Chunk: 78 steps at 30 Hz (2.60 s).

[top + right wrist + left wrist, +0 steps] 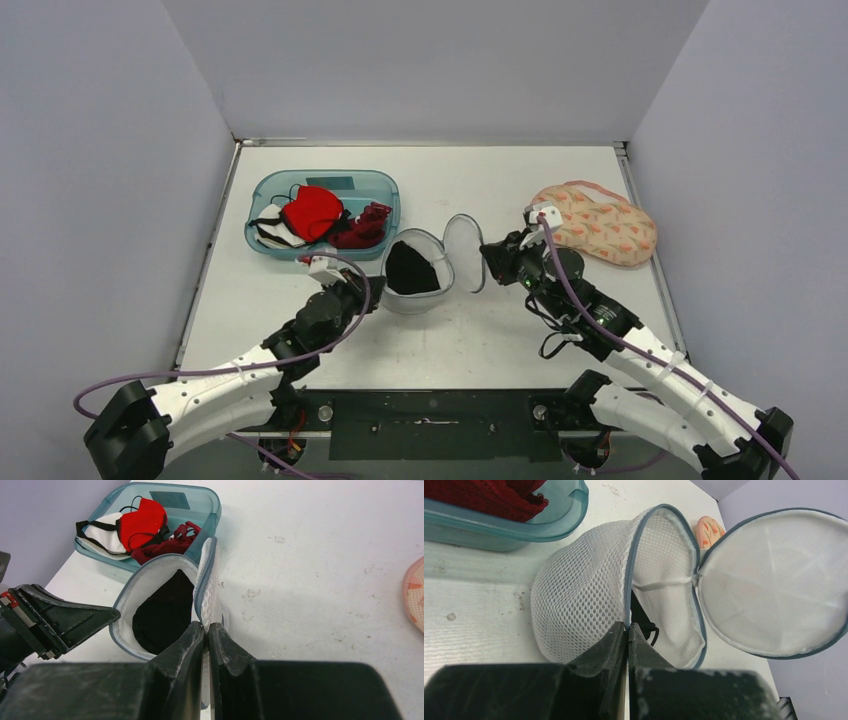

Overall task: Unzip the laundry bag and remove the bra
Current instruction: Open the laundry bag at the center of the board.

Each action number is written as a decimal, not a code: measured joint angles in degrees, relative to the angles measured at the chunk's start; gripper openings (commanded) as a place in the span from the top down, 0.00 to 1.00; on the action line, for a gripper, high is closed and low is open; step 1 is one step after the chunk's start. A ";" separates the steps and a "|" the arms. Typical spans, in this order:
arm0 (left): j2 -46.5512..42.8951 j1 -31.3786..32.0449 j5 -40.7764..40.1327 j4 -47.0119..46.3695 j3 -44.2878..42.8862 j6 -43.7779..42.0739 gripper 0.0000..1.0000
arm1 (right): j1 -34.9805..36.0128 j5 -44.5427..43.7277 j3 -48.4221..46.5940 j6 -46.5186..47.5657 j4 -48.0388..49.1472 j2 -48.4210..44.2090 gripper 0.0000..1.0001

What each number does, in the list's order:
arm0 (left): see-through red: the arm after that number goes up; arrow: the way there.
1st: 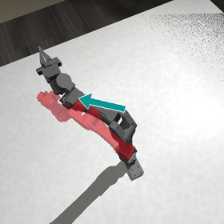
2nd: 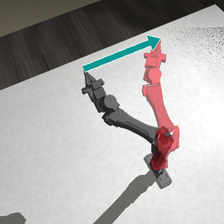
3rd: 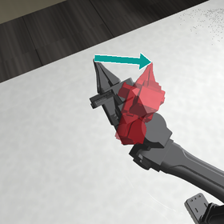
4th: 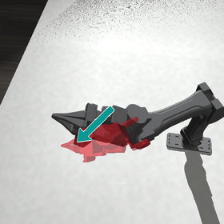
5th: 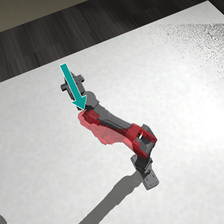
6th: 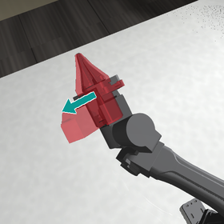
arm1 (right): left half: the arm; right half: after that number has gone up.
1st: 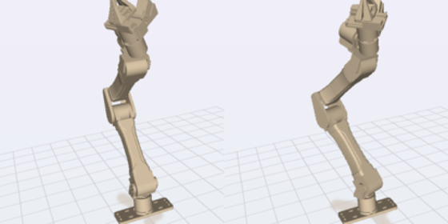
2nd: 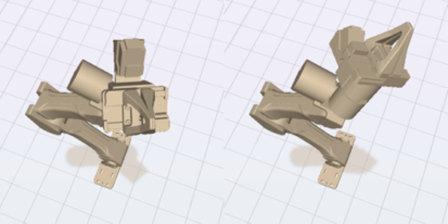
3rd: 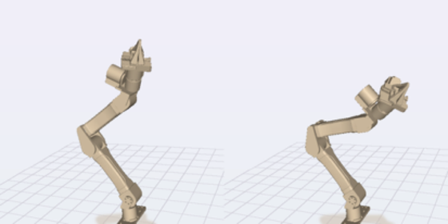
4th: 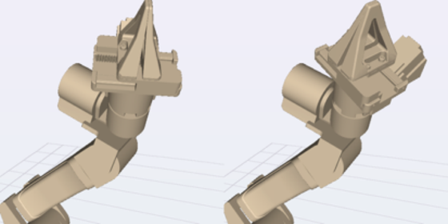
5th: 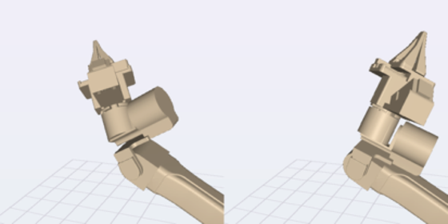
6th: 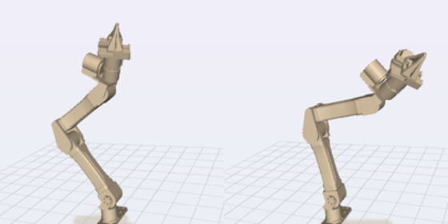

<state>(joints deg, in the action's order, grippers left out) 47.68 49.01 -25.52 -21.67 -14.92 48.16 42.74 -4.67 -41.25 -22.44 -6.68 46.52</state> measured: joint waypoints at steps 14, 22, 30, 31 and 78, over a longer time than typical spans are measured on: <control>0.07 -0.07 3.13 0.22 1.29 0.76 1.00 | -1.51 -4.66 5.81 -4.15 -4.04 -10.60 0.95; 4.35 -2.12 8.37 3.78 -10.88 -1.14 1.00 | -1.51 -0.24 -5.27 -1.79 -5.81 -8.11 0.95; 9.46 -5.40 11.65 2.14 -14.08 -1.81 1.00 | -1.51 -0.50 -3.21 -1.38 -3.04 -9.07 0.95; 10.36 -5.68 12.02 1.62 -12.94 -1.62 1.00 | -1.51 -0.76 -2.08 -1.55 -2.95 -9.35 0.95; 10.36 -6.54 18.97 11.15 -8.28 0.70 1.00 | 11.37 -8.33 -0.35 -1.38 11.52 29.51 0.53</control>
<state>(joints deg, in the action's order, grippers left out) 58.04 42.48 -6.55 -10.52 -23.20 48.86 54.11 -12.99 -41.60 -23.81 4.84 76.03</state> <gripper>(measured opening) 0.015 0.463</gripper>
